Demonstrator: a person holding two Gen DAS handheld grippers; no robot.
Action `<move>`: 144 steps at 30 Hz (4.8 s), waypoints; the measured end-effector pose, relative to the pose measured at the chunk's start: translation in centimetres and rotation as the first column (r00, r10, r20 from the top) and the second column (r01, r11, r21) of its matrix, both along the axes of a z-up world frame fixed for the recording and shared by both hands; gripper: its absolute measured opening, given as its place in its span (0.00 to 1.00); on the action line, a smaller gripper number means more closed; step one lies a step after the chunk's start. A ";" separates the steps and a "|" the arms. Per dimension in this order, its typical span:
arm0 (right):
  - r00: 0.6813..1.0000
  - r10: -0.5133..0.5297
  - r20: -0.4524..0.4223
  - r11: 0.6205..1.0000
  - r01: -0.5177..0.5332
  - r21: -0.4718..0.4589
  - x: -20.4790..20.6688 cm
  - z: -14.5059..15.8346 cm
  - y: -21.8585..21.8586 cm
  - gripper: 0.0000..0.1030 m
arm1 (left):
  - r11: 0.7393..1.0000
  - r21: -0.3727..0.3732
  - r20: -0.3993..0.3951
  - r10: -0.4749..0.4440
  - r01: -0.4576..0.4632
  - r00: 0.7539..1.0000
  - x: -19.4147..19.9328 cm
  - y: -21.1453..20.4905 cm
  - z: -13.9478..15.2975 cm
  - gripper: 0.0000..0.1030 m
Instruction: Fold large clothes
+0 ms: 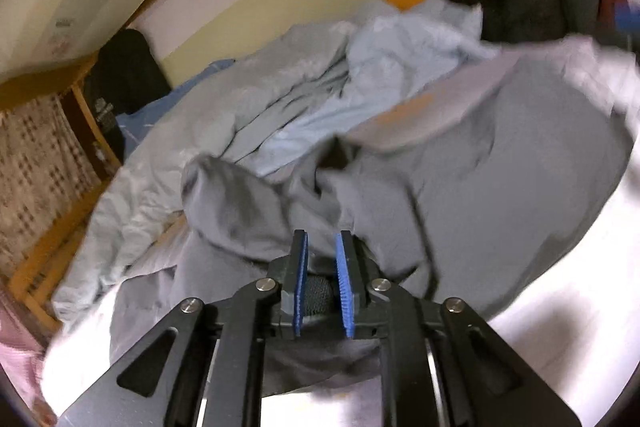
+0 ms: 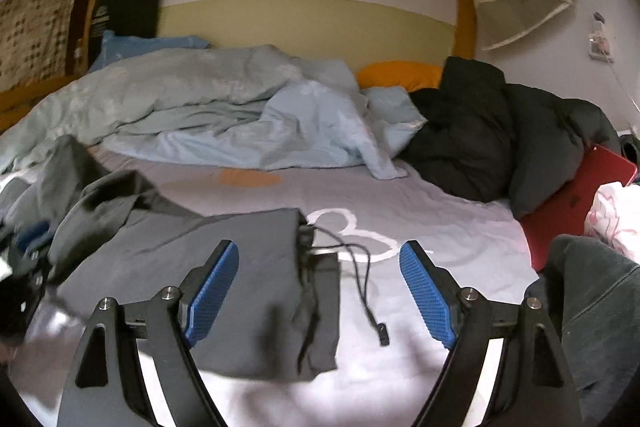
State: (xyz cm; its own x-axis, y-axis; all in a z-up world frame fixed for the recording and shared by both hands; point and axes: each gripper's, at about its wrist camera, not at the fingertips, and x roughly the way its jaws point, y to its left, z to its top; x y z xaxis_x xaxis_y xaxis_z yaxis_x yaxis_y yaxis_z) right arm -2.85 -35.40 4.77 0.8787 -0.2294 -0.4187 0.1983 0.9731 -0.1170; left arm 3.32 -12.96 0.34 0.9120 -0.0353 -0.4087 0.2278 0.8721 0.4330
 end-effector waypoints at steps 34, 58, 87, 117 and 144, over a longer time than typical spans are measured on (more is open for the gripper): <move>0.982 0.189 0.020 0.926 -0.184 0.331 -5.2 -3.1 -0.7 0.85 | 0.947 -0.314 0.127 0.103 -0.058 0.987 -5.6 8.8 6.5 0.59; 0.995 -0.031 -0.099 0.820 0.082 0.566 4.7 -8.9 2.6 0.33 | 0.909 -0.409 -0.314 -0.057 -0.081 0.948 4.3 11.7 -3.0 0.65; 0.950 0.279 0.140 0.943 -0.299 0.149 7.3 2.5 37.0 0.11 | 0.644 -0.465 -0.224 0.579 -0.608 0.784 1.0 38.9 3.8 0.66; 0.909 0.411 -0.072 0.911 -0.407 0.070 1.8 -6.4 42.6 0.34 | 0.753 -0.448 -0.105 0.490 -0.481 0.865 0.0 33.6 6.1 0.80; 0.925 0.335 -0.178 0.912 -0.271 0.309 8.1 -7.1 26.7 0.40 | 0.489 -0.775 -0.474 -0.030 -0.401 0.880 5.5 35.4 0.2 0.80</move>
